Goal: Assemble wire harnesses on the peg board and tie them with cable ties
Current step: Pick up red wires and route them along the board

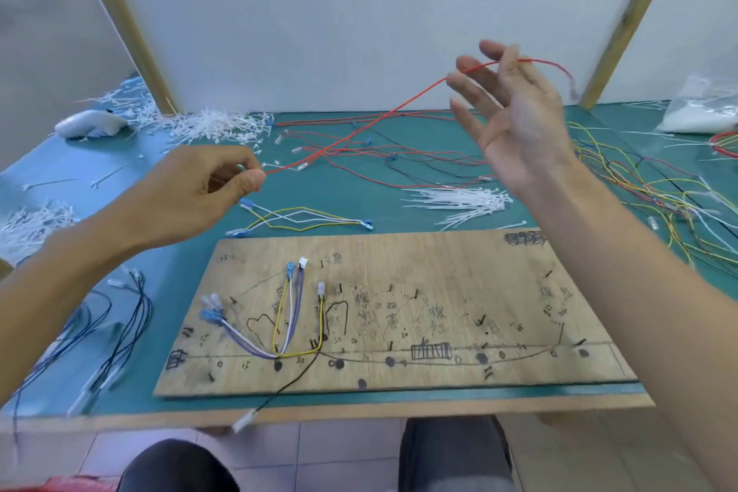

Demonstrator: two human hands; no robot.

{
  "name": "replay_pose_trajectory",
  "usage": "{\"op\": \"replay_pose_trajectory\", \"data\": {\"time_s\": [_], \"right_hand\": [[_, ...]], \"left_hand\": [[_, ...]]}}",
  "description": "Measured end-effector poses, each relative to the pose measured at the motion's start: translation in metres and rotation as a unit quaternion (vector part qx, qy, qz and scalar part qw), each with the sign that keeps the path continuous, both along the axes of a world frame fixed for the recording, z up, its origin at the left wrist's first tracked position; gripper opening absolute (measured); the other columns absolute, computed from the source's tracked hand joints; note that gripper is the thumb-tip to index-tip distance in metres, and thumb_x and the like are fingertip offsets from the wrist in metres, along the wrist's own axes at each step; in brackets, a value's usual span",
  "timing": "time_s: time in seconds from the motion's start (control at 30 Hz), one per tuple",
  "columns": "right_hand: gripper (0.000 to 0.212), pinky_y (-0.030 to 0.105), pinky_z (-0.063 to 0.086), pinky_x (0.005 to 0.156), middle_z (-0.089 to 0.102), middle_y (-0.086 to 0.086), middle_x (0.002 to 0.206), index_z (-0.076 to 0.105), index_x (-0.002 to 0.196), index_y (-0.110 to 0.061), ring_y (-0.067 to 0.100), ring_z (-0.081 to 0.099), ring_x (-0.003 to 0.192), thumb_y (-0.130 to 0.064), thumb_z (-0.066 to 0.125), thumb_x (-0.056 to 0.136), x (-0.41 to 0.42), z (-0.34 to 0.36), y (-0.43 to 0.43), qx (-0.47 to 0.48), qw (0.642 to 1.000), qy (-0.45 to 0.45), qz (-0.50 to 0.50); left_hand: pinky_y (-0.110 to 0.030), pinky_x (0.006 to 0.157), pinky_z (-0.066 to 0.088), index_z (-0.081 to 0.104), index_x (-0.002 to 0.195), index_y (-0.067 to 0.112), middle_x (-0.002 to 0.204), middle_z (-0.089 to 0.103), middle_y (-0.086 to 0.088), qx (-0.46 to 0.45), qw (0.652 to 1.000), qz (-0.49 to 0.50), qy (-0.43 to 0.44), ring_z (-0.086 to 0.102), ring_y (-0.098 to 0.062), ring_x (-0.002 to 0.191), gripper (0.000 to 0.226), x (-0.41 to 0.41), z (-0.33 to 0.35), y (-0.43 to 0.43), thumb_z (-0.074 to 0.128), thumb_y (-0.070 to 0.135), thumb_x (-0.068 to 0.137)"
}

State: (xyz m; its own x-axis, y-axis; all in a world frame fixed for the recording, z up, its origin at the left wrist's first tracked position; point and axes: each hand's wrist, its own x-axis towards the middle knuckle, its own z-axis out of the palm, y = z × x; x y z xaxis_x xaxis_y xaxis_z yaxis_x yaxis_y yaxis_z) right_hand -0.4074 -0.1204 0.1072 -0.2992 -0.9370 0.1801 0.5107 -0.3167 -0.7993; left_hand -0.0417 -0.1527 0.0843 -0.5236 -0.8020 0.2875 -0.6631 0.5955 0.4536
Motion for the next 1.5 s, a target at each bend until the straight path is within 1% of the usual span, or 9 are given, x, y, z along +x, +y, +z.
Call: {"op": "replay_pose_trajectory", "data": {"time_s": [0.17, 0.37, 0.43, 0.53, 0.67, 0.8, 1.03, 1.3, 1.5], "right_hand": [[0.038, 0.039, 0.059, 0.057, 0.077, 0.011, 0.090, 0.075, 0.102, -0.014, 0.025, 0.074, 0.076, -0.045, 0.054, 0.108, 0.036, -0.009, 0.104, -0.003, 0.932, 0.334, -0.143], [0.025, 0.033, 0.045, 0.080, 0.068, 0.003, 0.092, 0.079, 0.098, -0.009, 0.032, 0.054, 0.089, -0.032, 0.069, 0.102, 0.097, -0.010, 0.163, -0.297, 0.619, 0.664, -0.297], [0.035, 0.039, 0.050, 0.088, 0.070, -0.003, 0.102, 0.072, 0.117, -0.017, 0.027, 0.058, 0.100, -0.047, 0.056, 0.107, 0.120, -0.011, 0.160, -0.184, 0.656, 0.715, -0.157], [0.025, 0.040, 0.049, 0.064, 0.060, -0.005, 0.067, 0.066, 0.108, -0.018, 0.016, 0.057, 0.062, -0.038, 0.052, 0.109, 0.139, -0.027, 0.164, -0.028, 0.755, 0.653, 0.045], [0.029, 0.037, 0.043, 0.053, 0.045, -0.009, 0.056, 0.071, 0.087, -0.021, 0.011, 0.041, 0.051, -0.030, 0.053, 0.109, 0.133, -0.044, 0.174, -0.020, 0.779, 0.623, 0.061], [0.030, 0.022, 0.035, 0.052, 0.056, -0.015, 0.057, 0.076, 0.085, -0.025, 0.008, 0.044, 0.052, -0.038, 0.058, 0.105, 0.127, -0.051, 0.195, 0.076, 0.776, 0.609, 0.146], [0.023, 0.022, 0.041, 0.036, 0.042, 0.001, 0.073, 0.068, 0.125, -0.016, 0.016, 0.049, 0.053, -0.023, 0.051, 0.111, 0.159, -0.058, 0.231, 0.224, 0.815, 0.227, 0.483], [0.015, 0.026, 0.042, 0.034, 0.057, -0.005, 0.052, 0.064, 0.106, -0.020, 0.017, 0.056, 0.036, -0.017, 0.049, 0.108, 0.158, -0.083, 0.189, 0.157, 0.799, 0.548, 0.188], [0.010, 0.035, 0.052, 0.066, 0.066, -0.004, 0.063, 0.070, 0.097, -0.028, 0.016, 0.060, 0.057, -0.027, 0.062, 0.102, 0.153, -0.104, 0.181, 0.076, 0.737, 0.672, 0.006]], "left_hand": [[-0.025, 0.054, 0.035, 0.064, 0.094, 0.024, 0.068, 0.055, -0.006, -0.019, 0.995, -0.006, 0.102, 0.044, -0.032, 0.060, 0.022, -0.003, 0.004, 0.041, 0.055, 0.042, 0.104], [-0.047, 0.055, 0.033, 0.065, 0.099, 0.020, 0.075, 0.053, -0.032, 0.014, 0.983, -0.087, 0.159, 0.040, -0.042, 0.063, 0.019, -0.022, 0.013, 0.092, 0.058, 0.036, 0.106], [-0.040, 0.053, 0.029, 0.066, 0.098, 0.016, 0.071, 0.050, -0.030, 0.023, 0.982, -0.106, 0.156, 0.033, -0.037, 0.060, 0.021, -0.024, 0.015, 0.105, 0.058, 0.034, 0.107], [-0.036, 0.054, 0.029, 0.067, 0.096, 0.012, 0.070, 0.048, -0.028, 0.039, 0.984, -0.106, 0.141, 0.033, -0.033, 0.061, 0.024, -0.013, 0.013, 0.119, 0.060, 0.032, 0.107], [-0.018, 0.059, 0.036, 0.070, 0.092, 0.018, 0.071, 0.060, -0.011, 0.046, 0.995, -0.066, 0.050, 0.043, -0.010, 0.063, 0.019, 0.020, 0.000, 0.127, 0.064, 0.030, 0.104], [-0.036, 0.072, 0.050, 0.077, 0.092, 0.020, 0.080, 0.070, -0.001, 0.092, 0.995, -0.009, 0.020, 0.061, -0.011, 0.073, 0.017, 0.051, -0.016, 0.130, 0.064, 0.024, 0.104], [-0.012, 0.059, 0.043, 0.082, 0.093, 0.029, 0.076, 0.071, 0.017, 0.077, 0.995, 0.058, 0.001, 0.061, 0.002, 0.062, 0.019, 0.059, -0.040, 0.136, 0.075, 0.012, 0.095], [-0.035, 0.070, 0.060, 0.071, 0.081, 0.020, 0.069, 0.072, 0.001, 0.094, 0.977, 0.192, 0.024, 0.070, -0.018, 0.067, 0.018, 0.075, -0.054, 0.129, 0.082, 0.006, 0.086], [-0.015, 0.063, 0.050, 0.073, 0.079, 0.025, 0.074, 0.073, 0.008, 0.090, 0.975, 0.202, 0.024, 0.068, -0.009, 0.072, 0.018, 0.078, -0.065, 0.128, 0.081, 0.011, 0.088]]}}
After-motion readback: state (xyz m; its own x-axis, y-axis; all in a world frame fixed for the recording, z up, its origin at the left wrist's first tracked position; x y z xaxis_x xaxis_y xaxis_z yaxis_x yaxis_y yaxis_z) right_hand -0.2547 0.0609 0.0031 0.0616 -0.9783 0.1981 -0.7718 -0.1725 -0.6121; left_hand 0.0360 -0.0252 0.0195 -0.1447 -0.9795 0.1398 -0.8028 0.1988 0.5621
